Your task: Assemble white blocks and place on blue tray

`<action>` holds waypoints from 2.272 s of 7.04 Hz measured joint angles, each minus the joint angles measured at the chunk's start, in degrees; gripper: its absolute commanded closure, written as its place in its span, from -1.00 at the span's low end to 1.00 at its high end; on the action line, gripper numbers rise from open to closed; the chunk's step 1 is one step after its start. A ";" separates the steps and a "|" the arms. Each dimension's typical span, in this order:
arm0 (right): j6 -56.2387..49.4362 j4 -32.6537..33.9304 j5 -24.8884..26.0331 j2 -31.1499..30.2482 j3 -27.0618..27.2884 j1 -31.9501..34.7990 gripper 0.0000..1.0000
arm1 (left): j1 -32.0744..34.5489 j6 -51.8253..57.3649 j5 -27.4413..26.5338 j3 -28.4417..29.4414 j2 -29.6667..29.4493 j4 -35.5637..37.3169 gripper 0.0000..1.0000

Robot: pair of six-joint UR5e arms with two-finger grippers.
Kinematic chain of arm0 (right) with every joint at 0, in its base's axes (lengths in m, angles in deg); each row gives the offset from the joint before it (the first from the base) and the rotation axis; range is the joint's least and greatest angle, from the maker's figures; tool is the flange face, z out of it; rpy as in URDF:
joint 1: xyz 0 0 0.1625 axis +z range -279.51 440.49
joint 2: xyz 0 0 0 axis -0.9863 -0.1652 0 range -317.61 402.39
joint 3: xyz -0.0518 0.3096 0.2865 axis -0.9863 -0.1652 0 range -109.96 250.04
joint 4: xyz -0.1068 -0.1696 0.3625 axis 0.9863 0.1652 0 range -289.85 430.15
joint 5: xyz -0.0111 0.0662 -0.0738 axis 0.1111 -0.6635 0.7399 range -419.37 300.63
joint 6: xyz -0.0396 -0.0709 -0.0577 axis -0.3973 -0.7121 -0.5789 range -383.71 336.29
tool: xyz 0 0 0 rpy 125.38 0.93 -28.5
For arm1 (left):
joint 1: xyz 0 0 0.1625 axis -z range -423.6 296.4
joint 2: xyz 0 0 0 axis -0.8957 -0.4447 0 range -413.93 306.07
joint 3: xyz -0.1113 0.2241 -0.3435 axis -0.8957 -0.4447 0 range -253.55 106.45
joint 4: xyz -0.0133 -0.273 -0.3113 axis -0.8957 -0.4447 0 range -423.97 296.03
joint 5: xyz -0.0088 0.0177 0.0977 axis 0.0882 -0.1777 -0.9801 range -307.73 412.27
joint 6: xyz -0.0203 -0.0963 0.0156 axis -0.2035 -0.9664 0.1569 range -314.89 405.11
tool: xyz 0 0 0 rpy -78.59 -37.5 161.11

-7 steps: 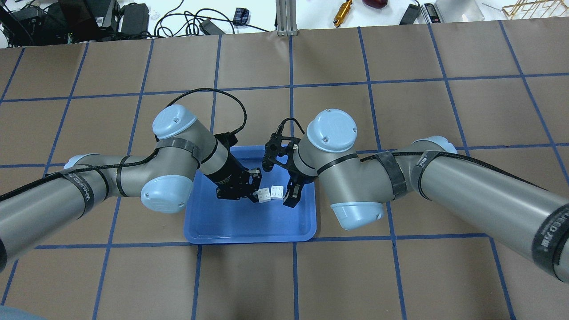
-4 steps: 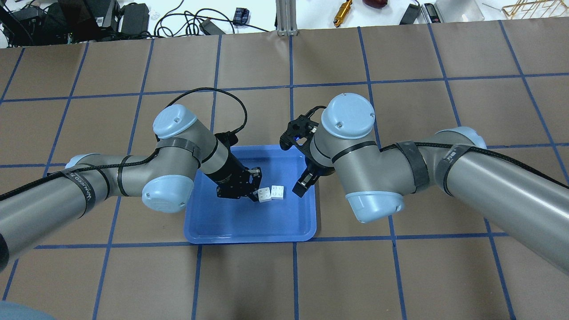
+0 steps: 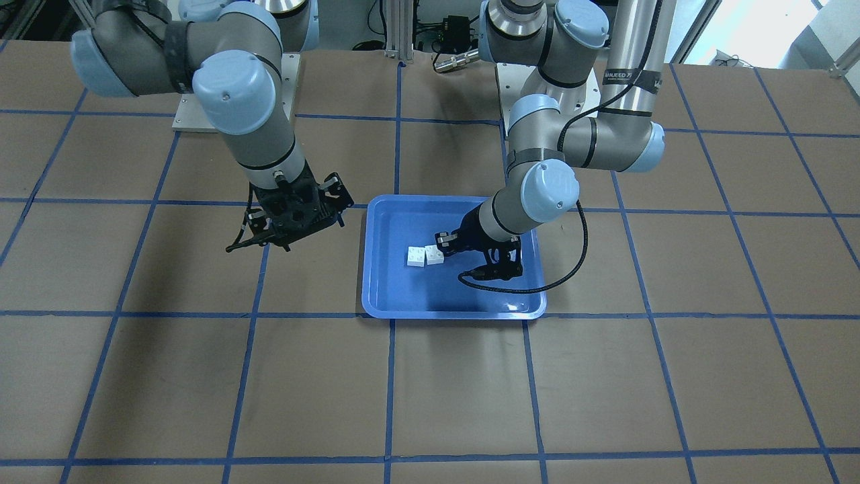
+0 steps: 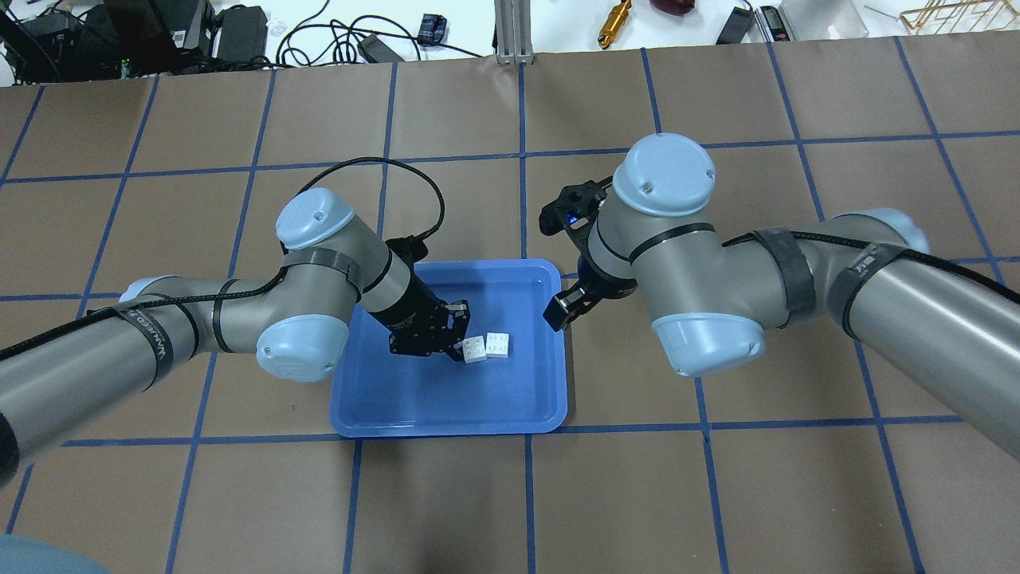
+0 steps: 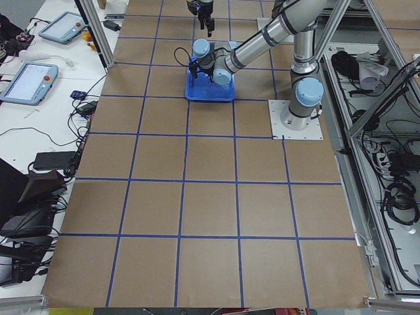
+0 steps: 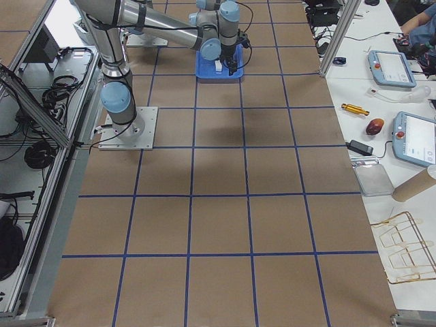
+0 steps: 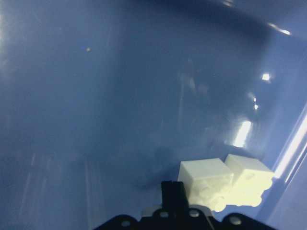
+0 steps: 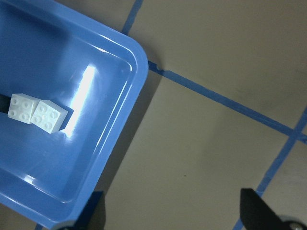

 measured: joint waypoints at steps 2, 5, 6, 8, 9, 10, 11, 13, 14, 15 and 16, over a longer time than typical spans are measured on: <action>3.68 -9.39 0.67 -0.16 -8.28 -2.82 -1.00 | 0.00 0.05 0.05 0.02 -0.09 0.74 1.00; 15.55 -17.07 3.78 -1.74 -11.14 -5.36 -1.00 | 0.21 0.14 0.04 0.03 -0.18 1.17 1.00; 19.08 -18.93 4.40 -3.25 -11.22 -5.62 -1.00 | 0.48 0.18 -0.05 0.06 -0.20 1.25 1.00; 22.08 -21.46 6.49 -6.11 -11.10 -5.63 -1.00 | 0.78 0.16 -0.11 0.10 -0.21 1.73 1.00; 23.09 -22.62 6.74 -7.73 -11.09 -5.61 -1.00 | 0.84 0.16 -0.10 0.10 -0.21 1.86 1.00; 24.97 -23.38 6.81 -9.10 -11.08 -5.57 -1.00 | 0.86 0.15 -0.10 0.07 -0.21 1.90 1.00; 27.68 -24.25 6.71 -9.92 -11.08 -5.64 -1.00 | 0.88 0.15 -0.07 0.06 -0.21 1.92 1.00; 26.52 -25.92 5.19 -10.41 -11.12 -6.38 -1.00 | 0.76 0.36 -0.26 0.71 0.45 2.06 1.00; 24.07 -26.06 5.00 -10.38 -11.12 -7.85 -1.00 | 0.56 0.57 -1.23 2.07 1.29 1.18 0.98; 22.70 -26.10 4.90 -10.35 -11.15 -9.93 -1.00 | 0.31 0.74 -3.07 4.13 2.12 -0.93 0.97; 22.17 -25.71 4.86 -10.35 -11.29 -11.31 -1.00 | 0.07 1.01 -4.91 6.80 3.06 -4.13 0.97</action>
